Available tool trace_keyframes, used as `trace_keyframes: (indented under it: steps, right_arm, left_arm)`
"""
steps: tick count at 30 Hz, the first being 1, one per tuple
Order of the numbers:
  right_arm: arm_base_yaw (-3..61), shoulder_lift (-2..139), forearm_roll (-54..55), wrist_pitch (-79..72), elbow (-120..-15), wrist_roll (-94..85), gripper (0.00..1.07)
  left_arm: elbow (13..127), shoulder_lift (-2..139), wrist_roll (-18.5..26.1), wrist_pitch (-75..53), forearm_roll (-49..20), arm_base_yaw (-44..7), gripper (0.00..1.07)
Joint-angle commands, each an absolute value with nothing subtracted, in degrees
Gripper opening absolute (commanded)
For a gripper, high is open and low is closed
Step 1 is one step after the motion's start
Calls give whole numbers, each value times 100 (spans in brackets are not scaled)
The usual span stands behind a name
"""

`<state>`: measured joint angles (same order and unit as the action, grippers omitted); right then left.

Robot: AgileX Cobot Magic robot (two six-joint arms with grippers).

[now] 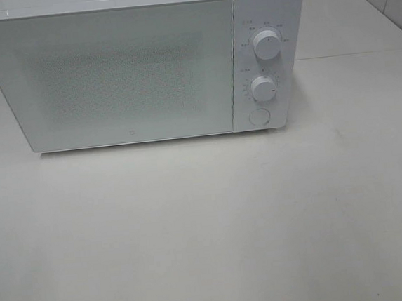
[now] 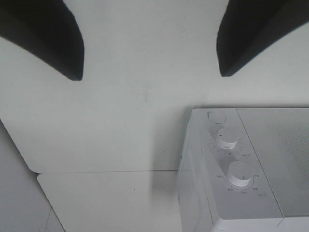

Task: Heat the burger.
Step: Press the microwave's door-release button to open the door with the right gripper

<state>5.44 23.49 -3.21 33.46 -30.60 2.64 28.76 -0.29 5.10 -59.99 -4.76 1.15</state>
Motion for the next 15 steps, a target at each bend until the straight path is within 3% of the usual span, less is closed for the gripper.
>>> trace_keyframes:
  steps: [1,6,15]
  right_arm:
    - [521,2882,-338,2888,-3088,229,76]
    - [521,3306,-315,2343,-2985,229,76]
    - [521,3936,-327,46,-2040,120,76]
  left_arm:
    - [2859,-143,493,-5930,-539,138,103]
    - [2859,-143,493,-5930,-539,138,103]
    - [2859,-143,493,-5930,-539,138,103]
